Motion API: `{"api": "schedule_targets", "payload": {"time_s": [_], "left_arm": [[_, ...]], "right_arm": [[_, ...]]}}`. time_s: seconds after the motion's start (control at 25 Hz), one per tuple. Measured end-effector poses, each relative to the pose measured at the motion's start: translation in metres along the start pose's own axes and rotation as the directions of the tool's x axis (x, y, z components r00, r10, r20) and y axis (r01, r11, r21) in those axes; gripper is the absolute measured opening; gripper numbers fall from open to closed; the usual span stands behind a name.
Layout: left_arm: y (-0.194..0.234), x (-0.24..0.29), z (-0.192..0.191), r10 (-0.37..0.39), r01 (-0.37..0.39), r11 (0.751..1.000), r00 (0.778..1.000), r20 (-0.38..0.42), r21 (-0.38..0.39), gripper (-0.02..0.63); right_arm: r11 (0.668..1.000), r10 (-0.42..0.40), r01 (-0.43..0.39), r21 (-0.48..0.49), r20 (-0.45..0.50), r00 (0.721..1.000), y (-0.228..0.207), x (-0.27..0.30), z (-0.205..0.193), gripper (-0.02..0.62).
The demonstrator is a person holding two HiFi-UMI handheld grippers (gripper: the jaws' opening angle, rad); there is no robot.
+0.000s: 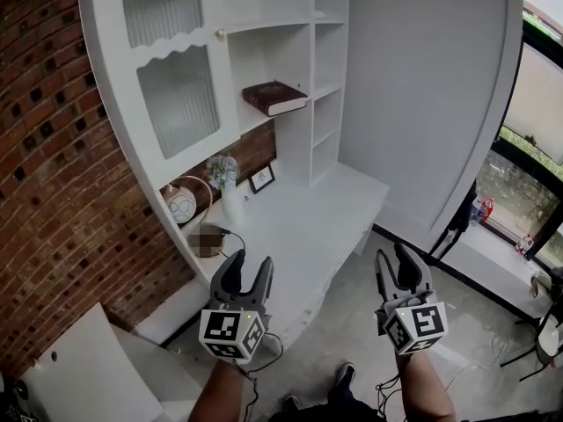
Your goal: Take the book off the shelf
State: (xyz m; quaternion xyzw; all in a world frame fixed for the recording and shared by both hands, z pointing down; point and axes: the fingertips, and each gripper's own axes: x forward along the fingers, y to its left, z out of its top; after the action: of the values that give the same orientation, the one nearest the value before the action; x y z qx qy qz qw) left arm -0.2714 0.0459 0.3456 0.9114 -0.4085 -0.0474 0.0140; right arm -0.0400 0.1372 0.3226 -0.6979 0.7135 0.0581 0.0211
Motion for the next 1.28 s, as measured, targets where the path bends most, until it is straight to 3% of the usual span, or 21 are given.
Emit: {"api": "schedule_targets", "payload": {"time_s": [0.28, 0.6, 0.84, 1.0, 1.16, 1.28], "left_arm": [[0.001, 0.062, -0.002, 0.074, -0.072, 0.996, 0.997, -0.022, 0.058, 0.206], [-0.035, 0.144, -0.005, 0.136, -0.132, 0.987, 0.99, -0.042, 0.091, 0.206], [-0.05, 0.176, -0.007, 0.196, -0.19, 0.977, 0.979, -0.058, 0.098, 0.206], [-0.055, 0.183, -0.003, 0.229, -0.222, 0.968, 0.972, -0.051, 0.12, 0.206], [-0.052, 0.185, -0.001, 0.261, -0.25, 0.955, 0.964, -0.054, 0.159, 0.206], [-0.044, 0.188, -0.001, 0.274, -0.265, 0.954, 0.961, -0.048, 0.14, 0.206]], "right_arm": [[0.996, 0.05, -0.051, 0.072, 0.015, 0.999, -0.046, 0.059, -0.022, 0.144], [0.994, 0.109, -0.109, -0.001, 0.049, 0.993, -0.13, 0.115, -0.023, 0.144], [0.988, 0.143, -0.141, -0.063, 0.031, 0.989, -0.174, 0.138, -0.025, 0.144], [0.969, 0.148, -0.136, -0.205, 0.047, 0.988, -0.188, 0.15, -0.018, 0.144], [0.918, 0.14, -0.108, -0.381, 0.058, 0.988, -0.191, 0.161, -0.012, 0.158], [0.892, 0.146, -0.1, -0.442, 0.072, 0.987, -0.19, 0.169, -0.005, 0.176]]}}
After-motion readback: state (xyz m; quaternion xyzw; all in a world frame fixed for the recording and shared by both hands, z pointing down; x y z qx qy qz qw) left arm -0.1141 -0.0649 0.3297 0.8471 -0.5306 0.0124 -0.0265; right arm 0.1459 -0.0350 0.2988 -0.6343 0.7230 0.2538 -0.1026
